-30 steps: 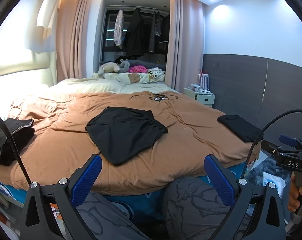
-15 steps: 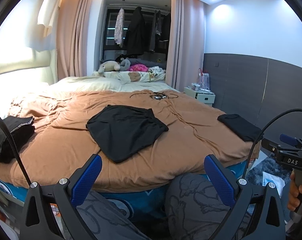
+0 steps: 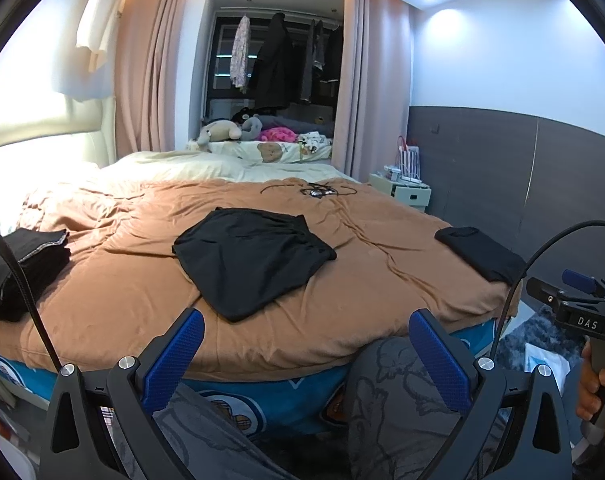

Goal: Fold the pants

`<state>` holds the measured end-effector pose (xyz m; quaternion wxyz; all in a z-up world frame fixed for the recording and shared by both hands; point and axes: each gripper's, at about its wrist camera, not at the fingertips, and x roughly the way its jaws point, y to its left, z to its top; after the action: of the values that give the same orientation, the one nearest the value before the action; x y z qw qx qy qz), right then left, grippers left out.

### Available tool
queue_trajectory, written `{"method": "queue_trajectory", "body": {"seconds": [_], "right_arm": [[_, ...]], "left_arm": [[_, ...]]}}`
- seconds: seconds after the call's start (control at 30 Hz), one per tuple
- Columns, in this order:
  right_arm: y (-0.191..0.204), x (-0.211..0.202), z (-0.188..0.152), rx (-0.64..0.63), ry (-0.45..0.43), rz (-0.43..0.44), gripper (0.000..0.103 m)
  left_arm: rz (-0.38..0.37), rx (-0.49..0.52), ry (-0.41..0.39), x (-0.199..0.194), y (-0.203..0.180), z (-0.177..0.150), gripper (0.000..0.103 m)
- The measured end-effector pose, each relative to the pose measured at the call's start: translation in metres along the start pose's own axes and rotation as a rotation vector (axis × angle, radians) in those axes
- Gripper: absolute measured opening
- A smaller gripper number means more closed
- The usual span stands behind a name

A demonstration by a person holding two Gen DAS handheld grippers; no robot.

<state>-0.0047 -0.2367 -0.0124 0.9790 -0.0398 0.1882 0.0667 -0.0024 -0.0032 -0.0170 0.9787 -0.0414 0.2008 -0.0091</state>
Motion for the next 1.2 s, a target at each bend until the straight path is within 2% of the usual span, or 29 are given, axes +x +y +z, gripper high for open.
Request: {"method": "queue_trajectory", "body": {"seconds": [0.83, 1.2], "right_arm": [[-0.001, -0.004, 0.002, 0.01, -0.011, -0.001, 0.103], [0.003, 0.031, 0.024, 0.005, 0.012, 0.028, 0.103]], "left_arm": [[-0.006, -0.001, 0.002, -0.003, -0.006, 0.002, 0.103], [0.002, 0.01, 0.026, 0.022, 0.013, 0.017, 0.103]]}}
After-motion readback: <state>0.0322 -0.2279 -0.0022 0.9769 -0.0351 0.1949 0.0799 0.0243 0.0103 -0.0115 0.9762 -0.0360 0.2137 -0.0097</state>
